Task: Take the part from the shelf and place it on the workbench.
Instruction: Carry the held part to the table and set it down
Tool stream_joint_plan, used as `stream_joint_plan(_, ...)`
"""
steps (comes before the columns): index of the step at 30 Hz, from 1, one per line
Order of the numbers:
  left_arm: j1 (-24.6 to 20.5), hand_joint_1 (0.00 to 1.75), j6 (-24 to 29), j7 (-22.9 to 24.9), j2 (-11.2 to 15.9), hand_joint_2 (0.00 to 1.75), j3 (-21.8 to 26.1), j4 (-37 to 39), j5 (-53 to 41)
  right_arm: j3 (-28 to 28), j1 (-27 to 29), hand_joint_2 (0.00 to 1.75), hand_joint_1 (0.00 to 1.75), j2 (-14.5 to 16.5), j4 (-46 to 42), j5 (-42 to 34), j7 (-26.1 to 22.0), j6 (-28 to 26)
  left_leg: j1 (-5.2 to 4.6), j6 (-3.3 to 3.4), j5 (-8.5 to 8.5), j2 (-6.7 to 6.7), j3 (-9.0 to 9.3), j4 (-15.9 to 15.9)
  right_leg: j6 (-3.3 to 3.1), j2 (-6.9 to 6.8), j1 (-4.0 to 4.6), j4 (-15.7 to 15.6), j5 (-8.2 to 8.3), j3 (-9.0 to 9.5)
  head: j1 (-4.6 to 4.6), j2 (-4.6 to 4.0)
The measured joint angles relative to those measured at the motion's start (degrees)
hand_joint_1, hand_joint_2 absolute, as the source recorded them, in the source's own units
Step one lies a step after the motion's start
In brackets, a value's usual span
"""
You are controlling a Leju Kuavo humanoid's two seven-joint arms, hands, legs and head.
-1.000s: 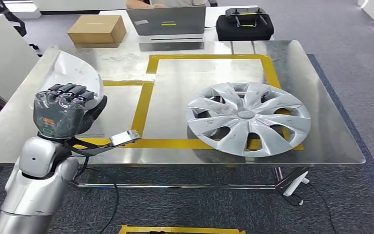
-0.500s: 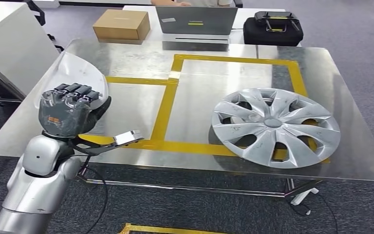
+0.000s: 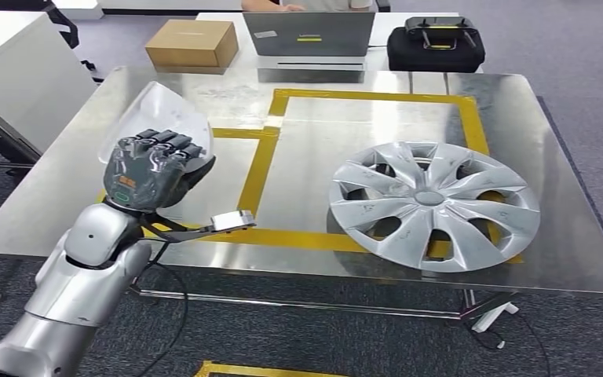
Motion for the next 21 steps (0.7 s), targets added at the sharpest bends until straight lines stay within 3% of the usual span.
stream_joint_plan(3,-2.74,1.75,-0.03,-0.81,-0.39,1.75,-2.4,5.32,1.94,0.0,-0.07,0.0,0.0,-0.01,0.0,0.56,0.12,0.22,0.01,-0.32,0.04,0.0,-0.01,-0.03,-0.07,0.0,-0.01,0.03,0.05,0.01,0.02,0.01)
stream_joint_plan(11,-11.39,1.75,-3.75,-1.77,-4.18,1.75,-7.41,26.82,10.76,0.02,-0.33,0.0,0.0,0.0,0.0,2.13,0.14,0.97,-0.16,-0.33,0.04,0.01,-0.07,0.13,0.14,0.04,-0.2,-0.07,0.22,0.1,0.04,0.01)
stream_joint_plan(21,-15.8,1.75,-10.29,0.52,-6.39,1.75,-8.65,38.74,13.31,0.08,-0.39,0.0,0.0,0.01,0.0,2.92,0.11,1.19,-0.23,-0.28,0.01,-0.01,-0.13,0.19,0.17,-0.01,-0.27,-0.12,0.24,0.1,0.04,0.0)
